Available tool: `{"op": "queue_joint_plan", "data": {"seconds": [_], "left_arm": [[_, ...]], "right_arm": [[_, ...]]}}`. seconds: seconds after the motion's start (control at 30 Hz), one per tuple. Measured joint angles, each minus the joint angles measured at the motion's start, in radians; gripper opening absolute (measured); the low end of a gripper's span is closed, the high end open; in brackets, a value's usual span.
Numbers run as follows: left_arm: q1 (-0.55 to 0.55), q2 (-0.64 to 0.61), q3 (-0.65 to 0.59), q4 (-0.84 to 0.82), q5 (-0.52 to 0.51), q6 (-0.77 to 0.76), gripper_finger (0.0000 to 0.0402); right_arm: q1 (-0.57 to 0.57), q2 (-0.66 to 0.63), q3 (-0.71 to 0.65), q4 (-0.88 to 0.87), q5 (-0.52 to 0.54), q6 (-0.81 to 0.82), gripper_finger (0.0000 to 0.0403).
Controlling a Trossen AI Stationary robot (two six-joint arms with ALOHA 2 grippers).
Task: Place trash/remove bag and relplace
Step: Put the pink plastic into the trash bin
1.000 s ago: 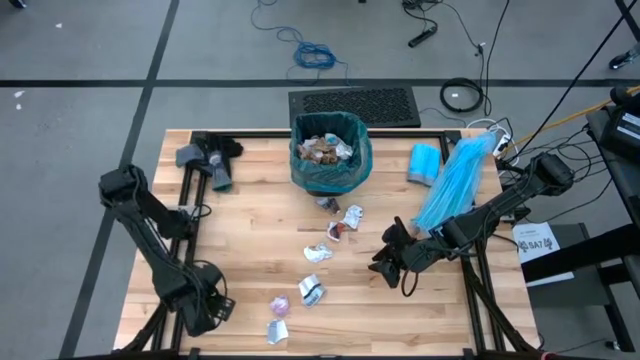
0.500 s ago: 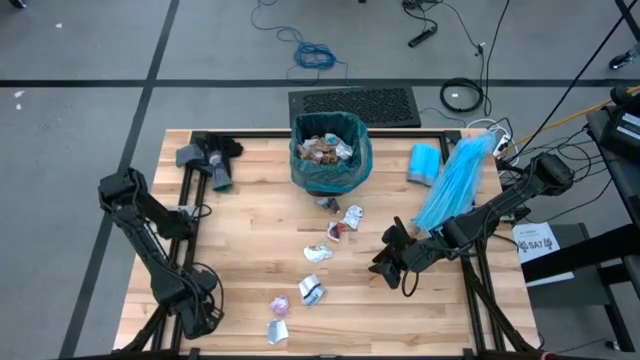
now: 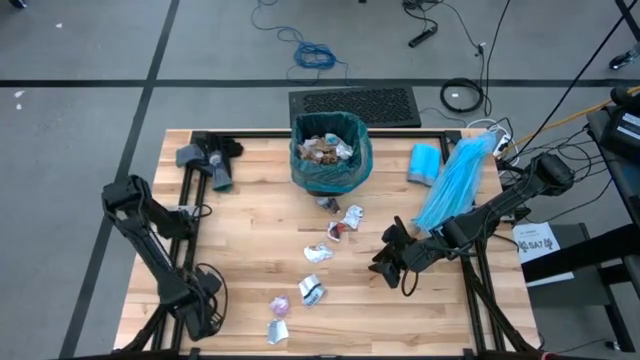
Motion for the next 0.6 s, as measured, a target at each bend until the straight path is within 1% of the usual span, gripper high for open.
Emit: {"op": "queue_joint_plan", "data": {"seconds": [0.1, 0.2, 0.23, 0.27, 0.4, 0.43, 0.5, 0.53, 0.6], "left_arm": [[0.021, 0.02, -0.001, -0.009, 0.002, 0.03, 0.0103], [0.03, 0.022, -0.002, -0.008, 0.007, 0.036, 0.0039], [0.037, 0.022, 0.0, -0.005, 0.009, 0.035, 0.0021], [0.044, 0.022, 0.006, -0.007, 0.009, 0.034, 0.0013], [0.086, 0.018, 0.057, -0.068, -0.015, 0.025, 0.0005], [0.096, 0.017, 0.081, -0.092, -0.034, 0.027, 0.0004], [0.129, 0.013, 0.142, -0.106, -0.109, 0.019, 0.0004], [0.145, 0.01, 0.171, -0.141, -0.125, 0.037, 0.0003], [0.176, 0.005, 0.206, -0.264, -0.171, 0.079, 0.0003]], "right_arm": [[0.0, 0.0, 0.0, 0.001, -0.002, 0.001, 0.0155], [0.001, 0.0, 0.0, 0.003, -0.004, 0.001, 0.0155], [0.001, 0.0, 0.0, 0.004, -0.004, 0.001, 0.0155], [0.001, 0.0, 0.0, 0.004, -0.004, 0.0, 0.0155], [0.001, 0.0, 0.0, 0.004, 0.0, -0.007, 0.0155], [0.001, 0.0, 0.0, 0.004, 0.0, -0.016, 0.0155], [0.001, 0.0, 0.0, 0.004, 0.0, -0.028, 0.0155], [0.001, 0.0, 0.0, 0.004, 0.001, -0.033, 0.0155], [0.0, 0.0, 0.0, 0.005, 0.001, -0.043, 0.0155]]}}
